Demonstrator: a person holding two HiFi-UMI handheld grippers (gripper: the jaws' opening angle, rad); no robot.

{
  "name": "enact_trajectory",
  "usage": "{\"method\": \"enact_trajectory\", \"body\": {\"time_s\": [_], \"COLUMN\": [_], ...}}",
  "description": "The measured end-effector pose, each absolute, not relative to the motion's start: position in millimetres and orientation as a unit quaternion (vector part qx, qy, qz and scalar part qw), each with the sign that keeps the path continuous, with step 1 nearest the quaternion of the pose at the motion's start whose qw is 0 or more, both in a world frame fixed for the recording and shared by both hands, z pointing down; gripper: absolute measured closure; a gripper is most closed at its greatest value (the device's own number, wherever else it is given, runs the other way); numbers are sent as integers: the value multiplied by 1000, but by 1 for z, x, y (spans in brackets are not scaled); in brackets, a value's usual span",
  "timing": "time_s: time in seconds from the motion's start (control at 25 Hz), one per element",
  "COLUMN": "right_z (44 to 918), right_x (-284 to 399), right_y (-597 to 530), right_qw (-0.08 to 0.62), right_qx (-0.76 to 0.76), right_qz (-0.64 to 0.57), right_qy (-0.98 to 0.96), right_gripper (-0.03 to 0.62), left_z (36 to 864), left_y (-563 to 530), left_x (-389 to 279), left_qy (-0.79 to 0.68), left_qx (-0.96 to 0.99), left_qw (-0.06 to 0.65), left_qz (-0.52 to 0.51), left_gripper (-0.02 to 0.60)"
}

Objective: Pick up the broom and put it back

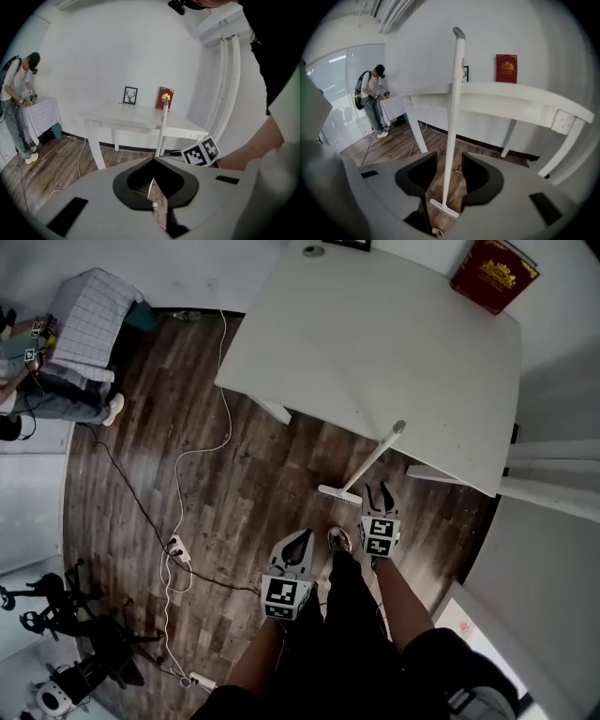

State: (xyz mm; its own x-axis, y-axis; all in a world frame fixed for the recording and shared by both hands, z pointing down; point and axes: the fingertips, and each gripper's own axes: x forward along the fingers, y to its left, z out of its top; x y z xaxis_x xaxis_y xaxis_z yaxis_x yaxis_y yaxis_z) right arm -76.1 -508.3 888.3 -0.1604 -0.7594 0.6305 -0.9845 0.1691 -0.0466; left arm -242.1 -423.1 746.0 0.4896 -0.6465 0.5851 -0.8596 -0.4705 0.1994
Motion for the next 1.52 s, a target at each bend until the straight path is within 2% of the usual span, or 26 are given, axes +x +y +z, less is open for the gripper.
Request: {"method": "enact_trajectory", "body": {"time_s": [0.08,0.16,0.24,0.4,0.56,0.76,0.92,1.16,1.52], "right_z": [861,825,783,704,642,534,473,437,433], "right_x": [-92,-121,-164,-223,-220,-237,-251,-279,-299], "right_y": [-486,-469,-451,-433,-439,-444,-435,-432,-425], "right_qw": [231,206,174,139,123,36,1,-10,1], "right_qx": [611,593,547,503,523,548,551,527,500], "right_qz": [240,227,202,131,76,26,-13,-65,-70], "right_qy": [-719,-745,-794,-843,-840,-835,-835,-847,-863], "right_gripper": [440,541,572,572,572,572,572,572,572], "left_z": [740,732,722,701,659,571,515,482,491], "left_y": [-417,-411,-399,-391,-405,-426,-427,-432,-428], "left_x": [-255,-263,-272,-295,-301,-321,-323,-332,-342], "left_qy": [-467,-470,-461,-440,-446,-460,-453,-468,-482], "left_qx": [822,822,830,848,861,868,883,881,872], "left_qw": [248,254,253,237,202,182,119,67,83], "left_qz": [212,198,188,177,140,36,14,-4,5], "left_gripper": [581,581,582,581,581,582,581,581,582]}}
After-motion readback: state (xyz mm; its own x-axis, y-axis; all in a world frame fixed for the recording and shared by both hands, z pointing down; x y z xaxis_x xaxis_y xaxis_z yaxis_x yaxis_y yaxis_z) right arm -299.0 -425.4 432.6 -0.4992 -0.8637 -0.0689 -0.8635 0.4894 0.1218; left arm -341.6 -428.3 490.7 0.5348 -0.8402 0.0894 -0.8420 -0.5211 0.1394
